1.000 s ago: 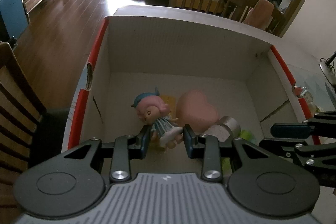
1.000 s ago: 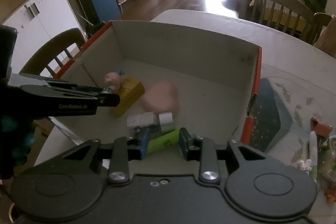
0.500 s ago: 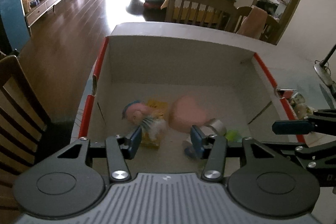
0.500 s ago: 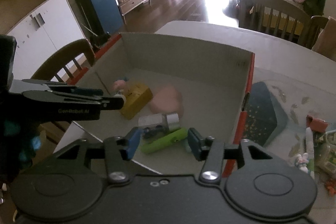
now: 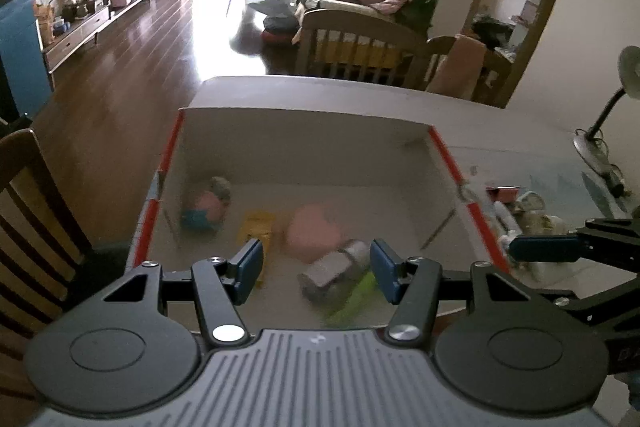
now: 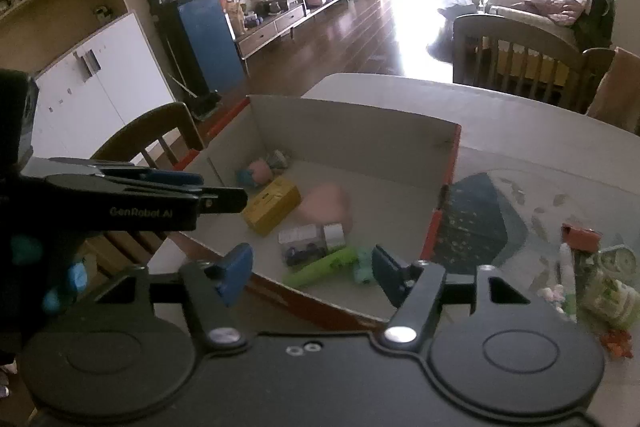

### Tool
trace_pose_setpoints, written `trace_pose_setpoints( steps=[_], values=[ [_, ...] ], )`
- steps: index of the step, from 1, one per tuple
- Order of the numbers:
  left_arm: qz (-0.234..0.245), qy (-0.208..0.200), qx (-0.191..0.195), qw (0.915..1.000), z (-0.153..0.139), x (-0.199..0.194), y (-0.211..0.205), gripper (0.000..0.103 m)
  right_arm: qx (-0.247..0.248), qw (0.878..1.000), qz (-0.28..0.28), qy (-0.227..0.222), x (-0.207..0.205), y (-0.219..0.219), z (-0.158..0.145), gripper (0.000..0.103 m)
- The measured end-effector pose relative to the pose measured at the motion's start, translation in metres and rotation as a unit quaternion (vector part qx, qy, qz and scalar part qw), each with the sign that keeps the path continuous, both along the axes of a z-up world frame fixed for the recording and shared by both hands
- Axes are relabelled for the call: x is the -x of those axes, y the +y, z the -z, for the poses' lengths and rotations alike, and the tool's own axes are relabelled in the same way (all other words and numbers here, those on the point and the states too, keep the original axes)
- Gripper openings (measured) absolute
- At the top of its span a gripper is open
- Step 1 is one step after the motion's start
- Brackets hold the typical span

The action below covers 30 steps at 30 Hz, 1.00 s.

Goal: Organize rigid objects
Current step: 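Lift both grippers out of the box back toward the table objects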

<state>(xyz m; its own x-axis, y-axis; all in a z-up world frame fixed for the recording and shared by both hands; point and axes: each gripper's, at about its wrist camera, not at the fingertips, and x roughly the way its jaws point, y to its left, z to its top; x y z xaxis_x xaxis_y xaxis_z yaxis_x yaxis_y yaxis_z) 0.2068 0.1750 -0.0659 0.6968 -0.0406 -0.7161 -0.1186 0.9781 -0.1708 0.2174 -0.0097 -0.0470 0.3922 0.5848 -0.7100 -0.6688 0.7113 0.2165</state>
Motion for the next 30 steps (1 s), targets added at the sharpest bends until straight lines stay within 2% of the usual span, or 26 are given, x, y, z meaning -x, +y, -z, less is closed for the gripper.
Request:
trace_pose_setpoints(
  steps=[2,8,11,15,19,23,30],
  values=[
    [0.003,-0.003,0.001,1.0000,-0.004,0.001,-0.008,0.069,-0.005,1.000,0.006,-0.001,0.002,-0.007,-0.003,0.072],
    [0.012,-0.012,-0.003,0.9999,-0.013,0.005,-0.036,0.070,-0.015,1.000,0.020,-0.014,0.007,-0.034,-0.012,0.083],
    [0.016,-0.015,-0.008,0.9997,-0.015,0.005,-0.052,0.079,-0.018,0.999,0.030,-0.024,0.008,-0.051,-0.014,0.086],
    [0.024,-0.019,-0.008,0.9995,-0.017,0.003,-0.075,0.082,-0.021,0.998,0.042,-0.038,0.011,-0.076,-0.014,0.090],
    [0.033,-0.022,-0.008,0.9992,-0.017,-0.001,-0.099,0.087,-0.020,0.998,0.048,-0.041,0.011,-0.103,-0.009,0.091],
    [0.046,-0.030,-0.010,0.9984,-0.015,-0.007,-0.124,0.100,-0.011,0.997,0.064,-0.039,0.007,-0.131,0.000,0.091],
    [0.055,-0.038,-0.032,0.9972,-0.002,-0.025,-0.171,0.102,0.022,0.995,0.091,-0.044,-0.004,-0.175,0.020,0.091]
  ],
)
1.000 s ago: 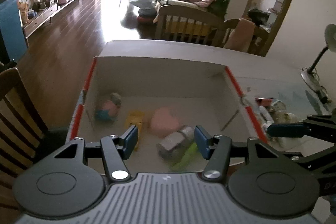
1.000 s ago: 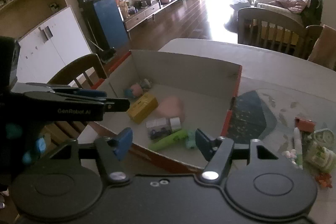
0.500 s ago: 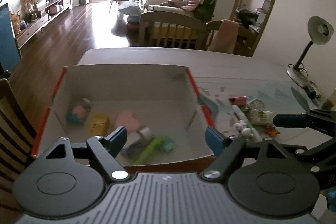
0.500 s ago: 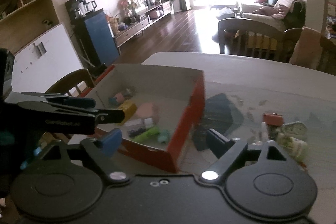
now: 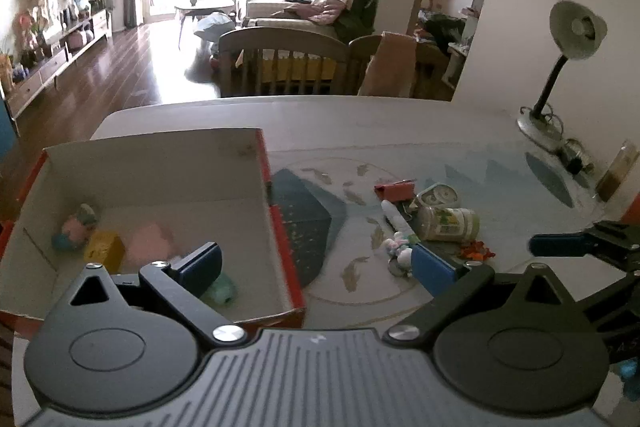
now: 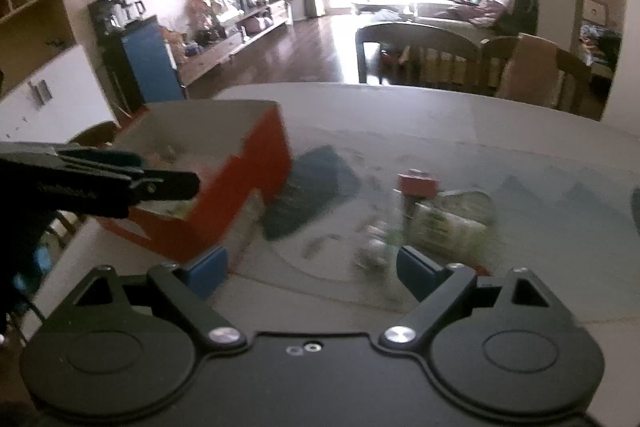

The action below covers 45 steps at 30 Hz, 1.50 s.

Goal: Organize rigid objects
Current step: 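Lift both grippers out of the box back toward the table objects, then grasp the white rabbit keychain with the left gripper while the right grasps the orange dragon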

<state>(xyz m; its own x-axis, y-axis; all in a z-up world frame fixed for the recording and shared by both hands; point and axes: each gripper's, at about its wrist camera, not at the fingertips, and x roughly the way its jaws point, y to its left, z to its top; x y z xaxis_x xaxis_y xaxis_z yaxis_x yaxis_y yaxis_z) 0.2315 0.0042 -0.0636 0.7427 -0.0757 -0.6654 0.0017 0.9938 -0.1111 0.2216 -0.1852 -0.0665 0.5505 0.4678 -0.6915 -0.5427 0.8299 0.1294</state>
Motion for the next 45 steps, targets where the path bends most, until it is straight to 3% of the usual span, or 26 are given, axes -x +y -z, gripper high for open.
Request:
trace_pose_setpoints(
  steps=[3,7,17,23,26,30,45],
  values=[
    [0.006,0.004,-0.022,0.9997,0.010,-0.010,-0.022,0.102,0.019,1.000,0.017,-0.001,-0.009,-0.018,0.010,0.091],
    [0.017,0.029,-0.008,0.9994,0.023,-0.025,-0.040,0.102,0.036,0.999,0.033,0.000,-0.023,-0.042,0.024,0.091],
    [0.004,0.066,-0.022,0.9976,0.063,-0.063,-0.069,0.102,0.079,0.997,0.014,0.003,-0.052,-0.068,0.054,0.087],
    [0.011,0.058,-0.069,0.9958,0.073,-0.080,-0.089,0.102,0.090,0.996,0.004,0.015,-0.069,-0.074,0.071,0.081],
    [0.017,0.065,-0.047,0.9966,0.077,-0.086,-0.094,0.102,0.093,0.995,-0.001,0.024,-0.076,-0.075,0.079,0.078],
    [0.016,0.075,-0.063,0.9950,0.087,-0.093,-0.103,0.102,0.095,0.995,-0.009,0.028,-0.083,-0.076,0.086,0.075],
    [-0.013,0.121,-0.016,0.9924,0.118,-0.116,-0.094,0.098,0.107,0.993,-0.039,0.039,-0.102,-0.067,0.106,0.065]
  ],
)
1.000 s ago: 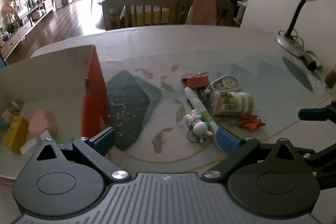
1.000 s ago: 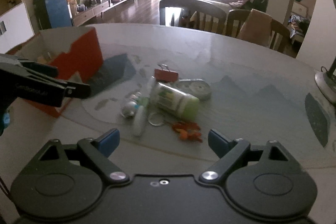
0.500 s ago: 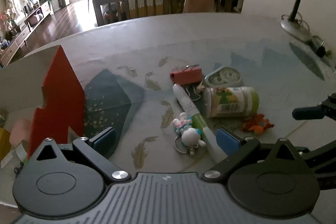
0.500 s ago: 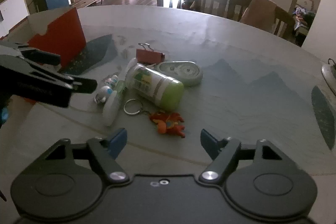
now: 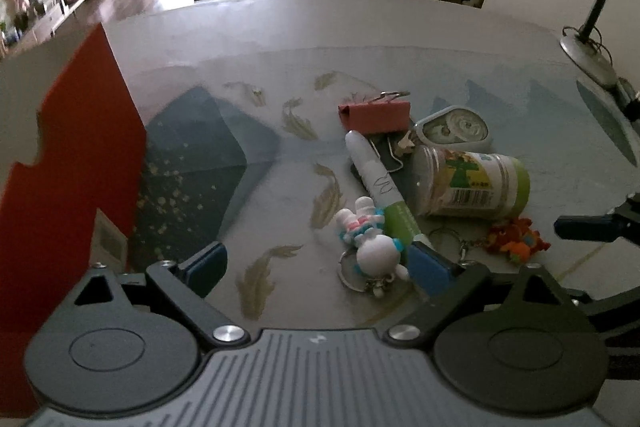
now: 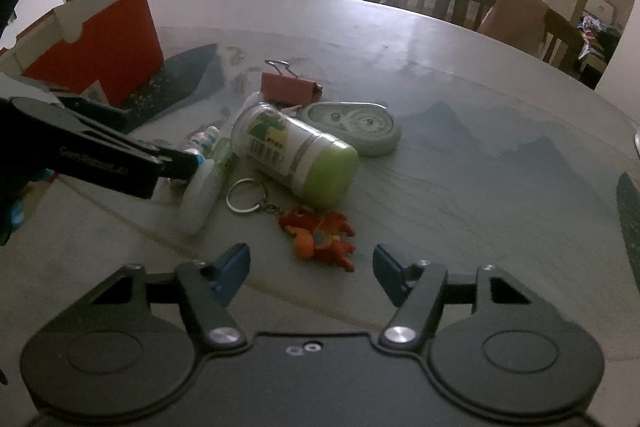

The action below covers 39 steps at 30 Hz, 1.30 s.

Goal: Organize rigid objects
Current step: 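Grasp the white rabbit keychain with the left gripper while the right grasps the orange dragon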

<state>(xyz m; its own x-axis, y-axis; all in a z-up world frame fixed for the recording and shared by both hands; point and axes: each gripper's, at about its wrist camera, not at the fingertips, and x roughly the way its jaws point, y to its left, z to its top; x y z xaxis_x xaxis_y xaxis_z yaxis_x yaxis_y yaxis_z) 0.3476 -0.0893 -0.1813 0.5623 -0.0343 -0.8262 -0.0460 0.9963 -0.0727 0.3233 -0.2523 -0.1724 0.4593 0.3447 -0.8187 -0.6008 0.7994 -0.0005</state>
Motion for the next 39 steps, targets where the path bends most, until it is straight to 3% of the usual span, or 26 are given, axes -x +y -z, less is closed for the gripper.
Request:
trace_pose_setpoints(
  steps=[5,9,12,20,28,39],
  values=[
    [0.002,0.008,0.007,0.9999,0.005,-0.006,-0.002,0.084,0.002,1.000,-0.003,0.003,-0.007,0.002,0.007,0.060],
    [0.005,0.006,0.001,1.0000,0.006,-0.009,-0.005,0.079,0.001,1.000,-0.003,0.004,-0.011,0.004,0.010,0.056],
    [0.006,0.003,0.000,1.0000,0.005,-0.011,-0.005,0.068,0.000,1.000,-0.005,-0.002,-0.013,0.007,0.011,0.055],
    [0.022,-0.001,0.004,0.9998,0.003,-0.012,-0.008,0.038,-0.003,1.000,-0.002,-0.010,-0.012,0.008,0.012,0.041],
    [0.016,0.004,0.016,0.9997,-0.001,-0.009,-0.001,0.038,-0.005,1.000,0.018,-0.013,-0.003,0.003,0.007,0.040],
    [0.017,0.001,0.040,0.9991,-0.021,0.016,0.006,0.038,-0.041,0.998,0.039,-0.017,0.024,-0.016,-0.027,0.040]
  ],
)
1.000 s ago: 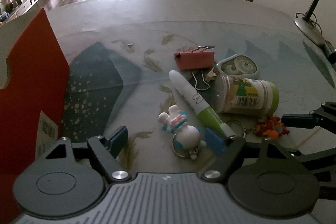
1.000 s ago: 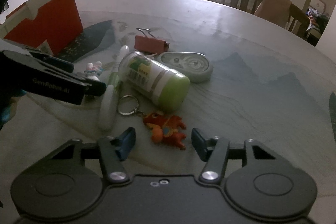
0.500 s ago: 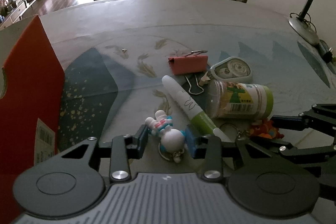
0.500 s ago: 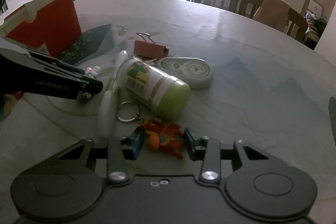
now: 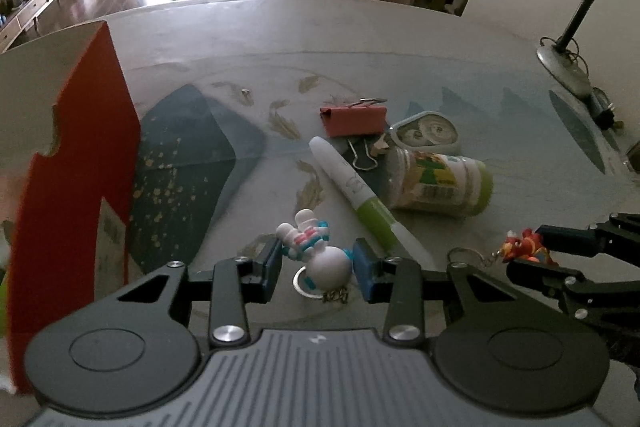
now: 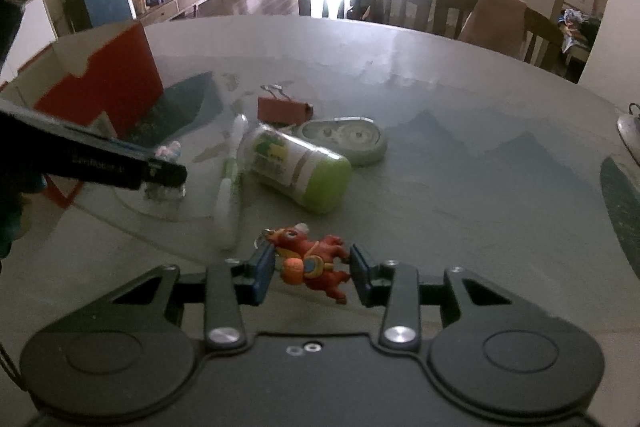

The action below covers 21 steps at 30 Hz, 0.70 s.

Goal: Organize rigid objects
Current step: 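Grasp the white rabbit keychain with the left gripper while the right grasps the orange dragon, then carry the rabbit keychain and orange dragon into the cardboard box and release both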

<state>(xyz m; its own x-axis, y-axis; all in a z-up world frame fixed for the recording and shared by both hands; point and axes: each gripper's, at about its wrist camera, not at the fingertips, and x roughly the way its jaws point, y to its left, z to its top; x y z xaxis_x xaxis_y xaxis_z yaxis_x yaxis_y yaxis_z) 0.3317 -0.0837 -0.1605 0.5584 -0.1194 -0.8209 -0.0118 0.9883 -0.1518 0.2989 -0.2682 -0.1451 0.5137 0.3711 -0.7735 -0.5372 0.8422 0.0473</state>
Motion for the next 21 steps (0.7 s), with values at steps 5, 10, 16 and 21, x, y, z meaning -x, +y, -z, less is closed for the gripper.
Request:
trace_pose_setpoints(
  steps=[5,10,16,21],
  values=[
    [0.004,-0.005,0.007,1.0000,-0.013,0.012,0.001,0.038,-0.016,1.000,0.002,-0.003,0.011,-0.001,-0.018,0.040],
    [0.007,-0.011,0.018,0.9998,-0.031,0.026,0.006,0.038,-0.028,1.000,-0.002,-0.010,0.022,0.004,-0.037,0.040],
    [0.010,-0.019,0.042,0.9989,-0.054,0.042,0.019,0.038,-0.048,0.999,-0.012,-0.018,0.034,0.016,-0.064,0.040],
    [0.015,-0.035,0.044,0.9983,-0.073,0.053,0.032,0.038,-0.050,0.998,-0.026,-0.031,0.044,0.036,-0.081,0.040]
  ],
)
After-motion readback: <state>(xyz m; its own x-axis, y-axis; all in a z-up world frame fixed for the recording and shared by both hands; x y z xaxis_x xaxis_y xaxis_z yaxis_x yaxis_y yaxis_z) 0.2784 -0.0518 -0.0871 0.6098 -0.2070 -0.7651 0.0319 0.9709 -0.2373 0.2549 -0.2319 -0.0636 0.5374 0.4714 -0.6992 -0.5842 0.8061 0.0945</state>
